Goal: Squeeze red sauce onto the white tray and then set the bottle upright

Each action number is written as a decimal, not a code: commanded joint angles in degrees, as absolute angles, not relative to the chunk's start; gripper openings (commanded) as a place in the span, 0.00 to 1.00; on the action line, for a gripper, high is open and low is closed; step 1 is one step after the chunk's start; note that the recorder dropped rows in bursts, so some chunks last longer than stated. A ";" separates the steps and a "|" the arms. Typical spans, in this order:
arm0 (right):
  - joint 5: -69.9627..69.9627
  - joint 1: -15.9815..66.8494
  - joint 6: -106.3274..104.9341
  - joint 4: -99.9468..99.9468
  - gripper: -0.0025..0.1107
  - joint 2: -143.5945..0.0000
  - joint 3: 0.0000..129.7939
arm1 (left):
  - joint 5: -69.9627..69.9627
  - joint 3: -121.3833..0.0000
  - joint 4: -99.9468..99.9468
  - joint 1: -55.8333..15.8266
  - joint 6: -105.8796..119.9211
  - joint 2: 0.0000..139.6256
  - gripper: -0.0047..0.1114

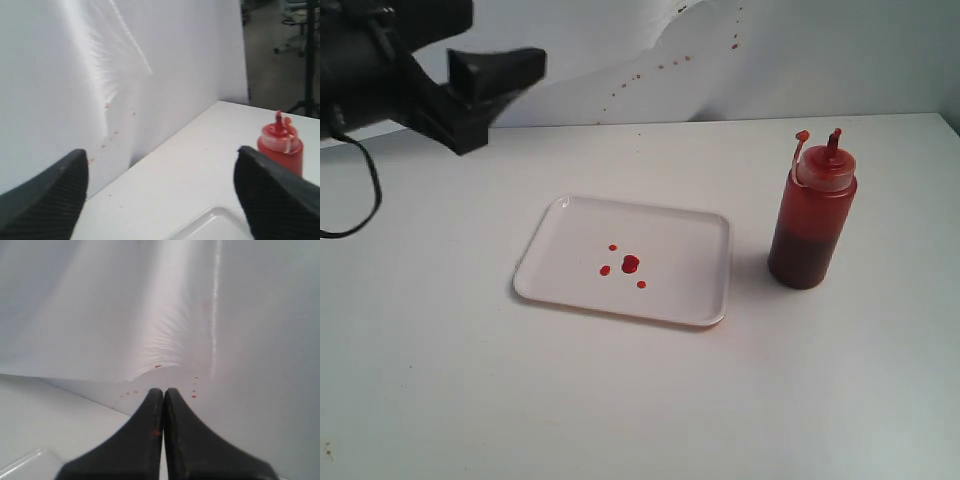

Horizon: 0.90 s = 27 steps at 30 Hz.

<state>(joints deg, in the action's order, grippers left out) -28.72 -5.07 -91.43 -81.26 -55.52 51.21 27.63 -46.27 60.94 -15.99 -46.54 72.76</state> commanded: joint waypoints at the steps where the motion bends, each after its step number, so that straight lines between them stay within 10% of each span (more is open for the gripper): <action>1: -21.79 -5.14 -91.60 -84.59 0.02 -47.96 44.97 | 20.88 -46.58 61.00 -15.94 -53.04 65.72 0.41; 5: -20.15 -5.14 -91.60 -84.59 0.02 -40.89 40.28 | 20.58 -44.61 61.00 -15.94 -55.47 58.44 0.05; 27: -21.61 -5.14 -83.68 -84.62 0.02 -24.66 32.18 | 10.22 -26.72 53.41 -15.94 -55.37 20.85 0.04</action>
<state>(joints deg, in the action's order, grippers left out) -21.05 -5.07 -83.97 -84.23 -24.96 32.37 10.66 -27.13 54.15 -15.99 -54.59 23.58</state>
